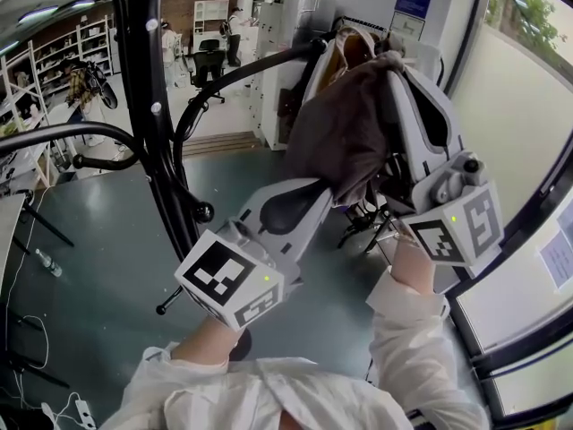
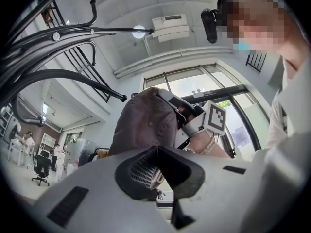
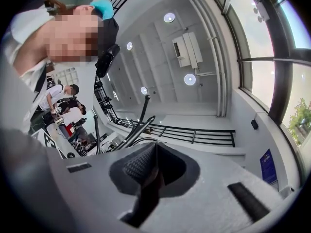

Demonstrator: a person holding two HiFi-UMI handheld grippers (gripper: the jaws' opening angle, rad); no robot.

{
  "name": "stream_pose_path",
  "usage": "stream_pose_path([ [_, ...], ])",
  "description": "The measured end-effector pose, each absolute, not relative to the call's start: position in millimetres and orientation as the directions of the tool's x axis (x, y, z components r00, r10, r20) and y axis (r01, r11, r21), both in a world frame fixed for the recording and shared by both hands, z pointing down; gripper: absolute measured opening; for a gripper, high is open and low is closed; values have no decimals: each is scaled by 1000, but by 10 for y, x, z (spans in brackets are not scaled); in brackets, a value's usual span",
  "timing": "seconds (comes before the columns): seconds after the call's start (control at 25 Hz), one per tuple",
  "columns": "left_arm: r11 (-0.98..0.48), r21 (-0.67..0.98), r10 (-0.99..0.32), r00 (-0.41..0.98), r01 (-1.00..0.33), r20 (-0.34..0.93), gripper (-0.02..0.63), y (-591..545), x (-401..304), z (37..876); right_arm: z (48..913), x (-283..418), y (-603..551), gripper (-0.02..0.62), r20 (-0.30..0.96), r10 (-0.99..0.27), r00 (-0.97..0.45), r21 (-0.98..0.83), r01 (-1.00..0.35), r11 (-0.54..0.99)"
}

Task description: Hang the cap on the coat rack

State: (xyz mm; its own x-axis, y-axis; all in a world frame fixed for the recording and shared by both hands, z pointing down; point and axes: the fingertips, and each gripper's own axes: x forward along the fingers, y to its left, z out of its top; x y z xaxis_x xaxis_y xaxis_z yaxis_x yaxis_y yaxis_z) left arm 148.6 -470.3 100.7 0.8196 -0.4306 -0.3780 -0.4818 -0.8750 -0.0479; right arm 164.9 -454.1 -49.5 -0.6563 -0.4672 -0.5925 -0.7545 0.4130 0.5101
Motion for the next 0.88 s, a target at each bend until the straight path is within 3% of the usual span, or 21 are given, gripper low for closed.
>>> stream_pose_path([
  [0.88, -862, -28, -458, 802, -506, -382, 17, -4691, 1418, 1038, -416, 1490, -4658, 15, -613, -348, -710, 456, -677, 578],
])
